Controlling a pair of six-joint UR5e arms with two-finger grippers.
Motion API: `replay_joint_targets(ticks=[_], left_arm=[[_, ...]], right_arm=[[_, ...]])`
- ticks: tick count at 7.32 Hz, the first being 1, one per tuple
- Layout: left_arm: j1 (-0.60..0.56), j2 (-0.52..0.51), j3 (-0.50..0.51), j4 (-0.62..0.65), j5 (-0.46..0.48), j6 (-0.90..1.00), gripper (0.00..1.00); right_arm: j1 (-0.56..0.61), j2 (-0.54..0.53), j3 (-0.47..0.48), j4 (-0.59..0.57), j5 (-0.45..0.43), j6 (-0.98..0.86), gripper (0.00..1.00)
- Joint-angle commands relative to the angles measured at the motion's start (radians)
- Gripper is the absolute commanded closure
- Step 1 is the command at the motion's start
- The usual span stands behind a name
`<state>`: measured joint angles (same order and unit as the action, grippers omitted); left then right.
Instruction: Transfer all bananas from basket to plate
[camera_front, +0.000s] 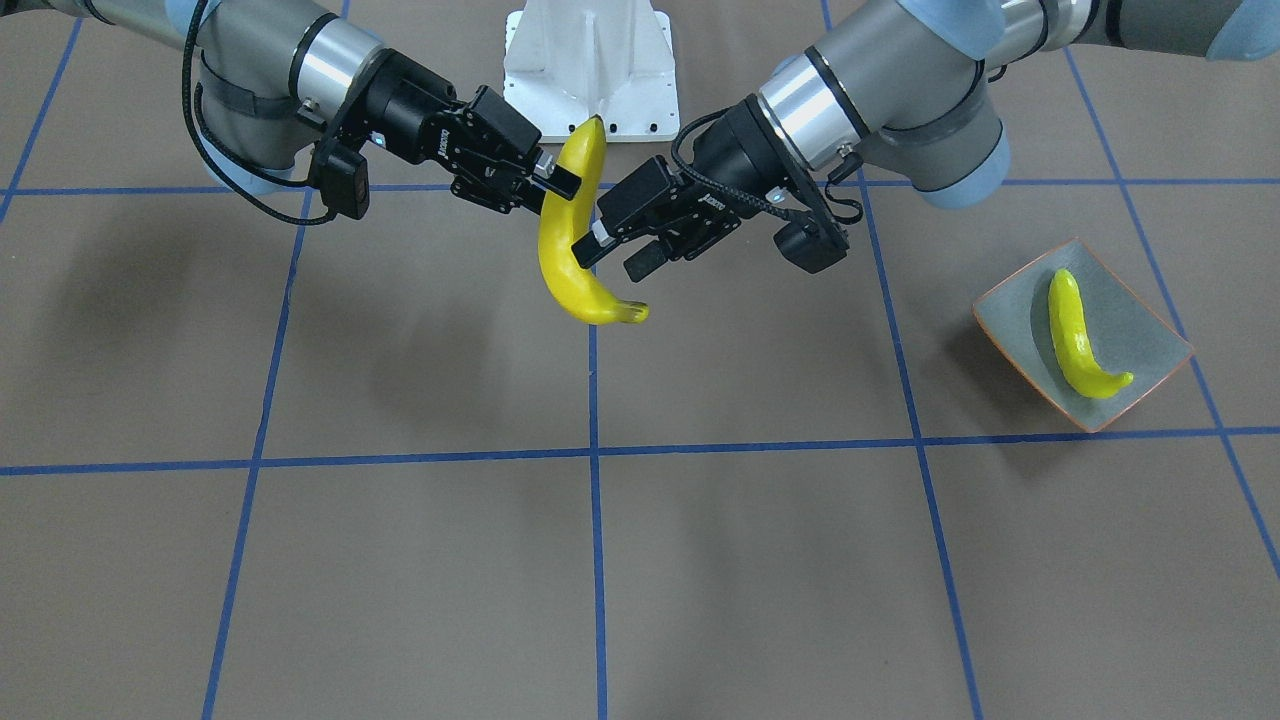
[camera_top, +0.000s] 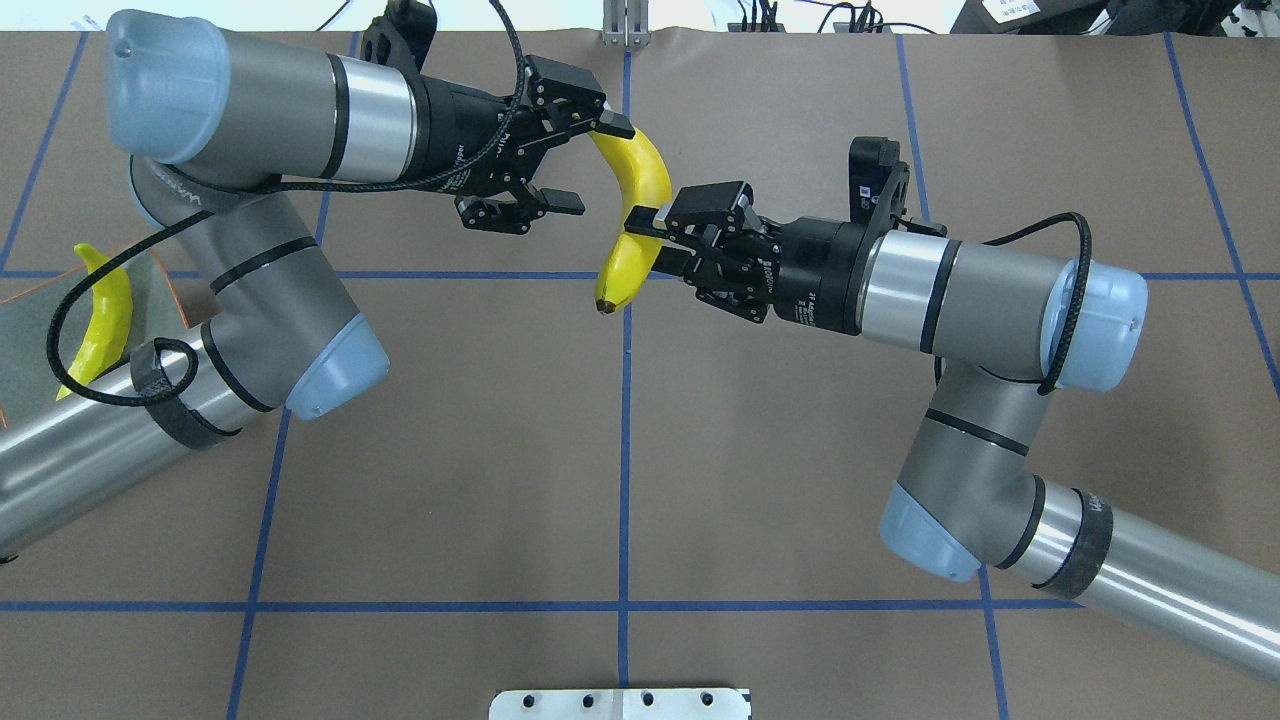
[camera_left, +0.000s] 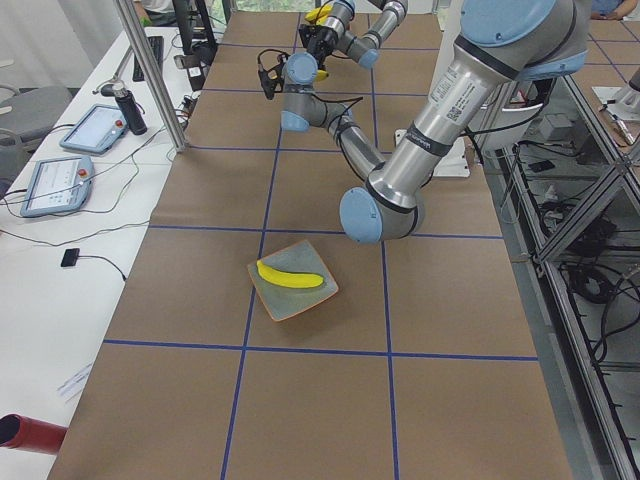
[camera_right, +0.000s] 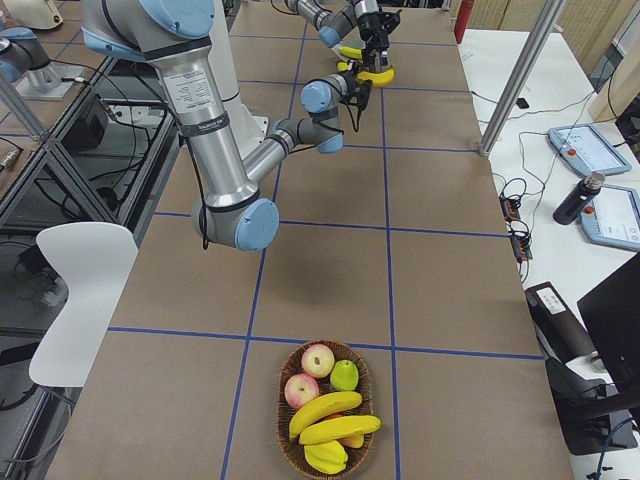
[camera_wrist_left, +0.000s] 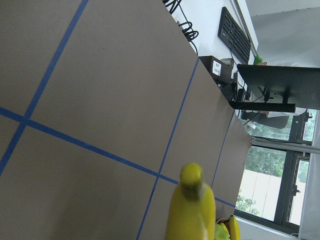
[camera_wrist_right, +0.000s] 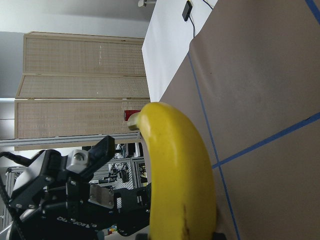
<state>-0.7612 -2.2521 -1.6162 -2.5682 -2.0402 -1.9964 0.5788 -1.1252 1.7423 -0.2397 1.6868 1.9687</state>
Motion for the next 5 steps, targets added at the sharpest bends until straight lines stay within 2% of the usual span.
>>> replay_joint_targets(ticks=[1, 3, 4, 5], left_arm=[[0.019, -0.009, 0.001, -0.001, 0.012, -0.001, 0.12], [0.026, -0.009, 0.002, -0.001, 0.012, 0.001, 0.18], [0.029, -0.009, 0.001, -0.001, 0.012, -0.001, 0.25], [0.029, -0.010, 0.001, -0.001, 0.012, -0.001, 0.62]], right_arm=[[-0.010, 0.011, 0.000, 0.000, -0.007, -0.001, 1.00], [-0.014, 0.013, 0.000, 0.000, -0.007, -0.002, 1.00], [-0.014, 0.013, 0.000, 0.002, -0.009, -0.002, 1.00], [-0.014, 0.012, -0.003, 0.019, -0.010, -0.004, 1.00]])
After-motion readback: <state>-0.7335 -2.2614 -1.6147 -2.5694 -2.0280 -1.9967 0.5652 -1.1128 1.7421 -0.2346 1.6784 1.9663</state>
